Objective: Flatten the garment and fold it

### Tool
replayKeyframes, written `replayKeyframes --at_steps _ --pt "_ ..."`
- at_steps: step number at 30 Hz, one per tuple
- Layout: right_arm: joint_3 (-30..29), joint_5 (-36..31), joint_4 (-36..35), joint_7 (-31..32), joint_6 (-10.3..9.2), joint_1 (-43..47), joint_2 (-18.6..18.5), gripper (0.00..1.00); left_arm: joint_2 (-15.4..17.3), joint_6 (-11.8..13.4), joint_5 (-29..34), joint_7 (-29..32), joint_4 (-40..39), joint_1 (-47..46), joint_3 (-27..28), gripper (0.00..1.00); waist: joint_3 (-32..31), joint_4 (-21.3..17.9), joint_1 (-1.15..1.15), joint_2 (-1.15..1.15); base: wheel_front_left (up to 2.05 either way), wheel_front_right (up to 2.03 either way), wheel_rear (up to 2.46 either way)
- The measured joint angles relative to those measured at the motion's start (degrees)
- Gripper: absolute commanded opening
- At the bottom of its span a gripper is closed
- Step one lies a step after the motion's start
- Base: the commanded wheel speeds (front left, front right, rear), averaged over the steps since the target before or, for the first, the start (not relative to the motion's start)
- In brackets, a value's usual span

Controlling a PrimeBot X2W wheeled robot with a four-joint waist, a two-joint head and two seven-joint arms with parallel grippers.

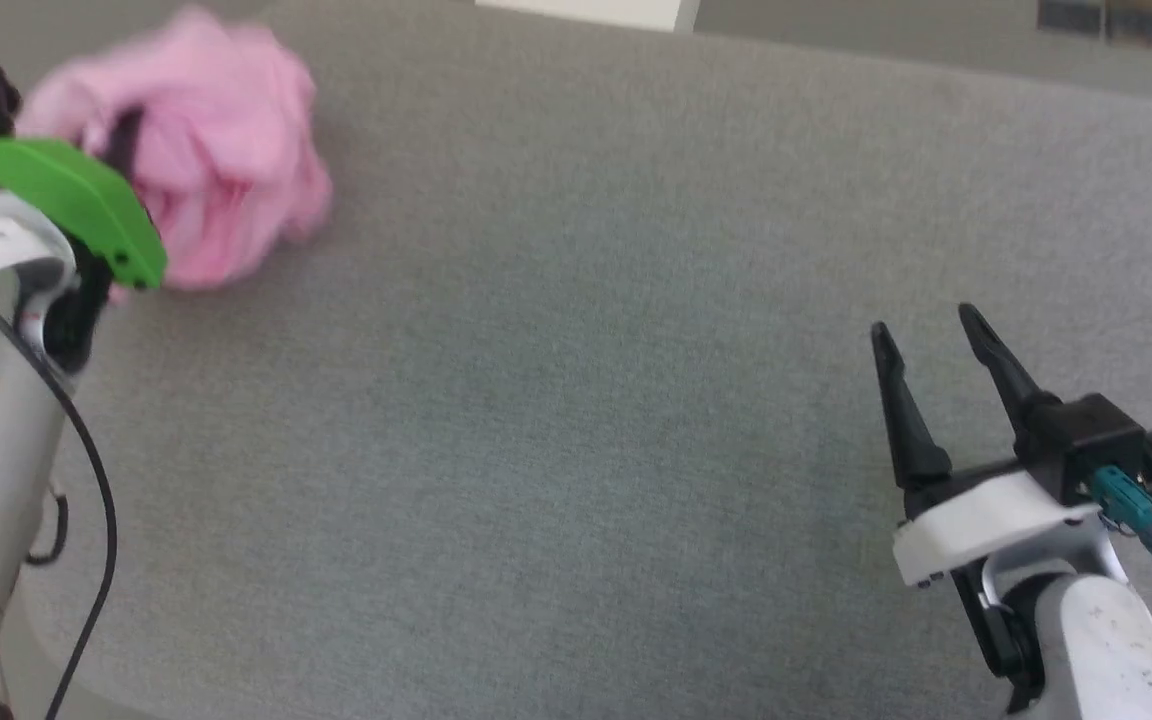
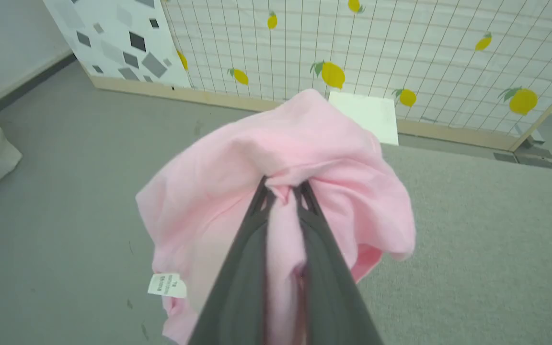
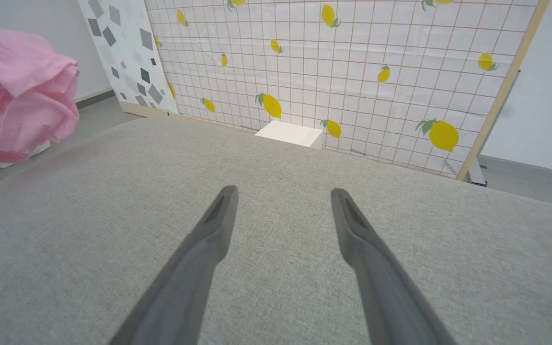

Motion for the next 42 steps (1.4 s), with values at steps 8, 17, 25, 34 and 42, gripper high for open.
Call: replayKeyframes --at_steps 8,17,25,34,42 --pt "-1.10 2.01 1.09 -1.18 0.01 2.11 0.00 1.00 0.09 4.27 5.04 -10.82 -3.71 -3.08 -0.47 0.00 -6.02 -0.81 0.00 0.00 0.00 0.00 0.00" --pt "-2.23 3.52 1.10 -1.57 0.01 4.34 0.00 1.00 -3.53 6.94 7.23 -13.44 -11.48 -1.87 -1.94 0.00 -9.37 -7.61 0.00 0.00 0.00 0.00 0.00" --pt "-3.72 4.45 1.05 -1.12 0.00 6.75 -0.02 1.00 -9.98 7.14 7.21 -13.30 -16.92 2.66 -5.98 0.00 -10.89 -15.80 0.00 0.00 0.00 0.00 0.00" --pt "-5.33 5.65 0.66 -0.81 0.00 8.61 -0.05 1.00 -15.19 8.76 6.78 -12.32 -21.57 13.99 -11.41 0.00 -11.27 -23.87 0.00 0.00 0.00 0.00 0.00" --pt "-4.90 6.04 0.77 -0.80 0.00 8.76 -0.07 1.00 -16.15 11.15 1.37 -12.36 -20.37 34.49 -13.32 0.05 -10.52 -25.60 0.00 0.00 0.00 0.00 0.00"
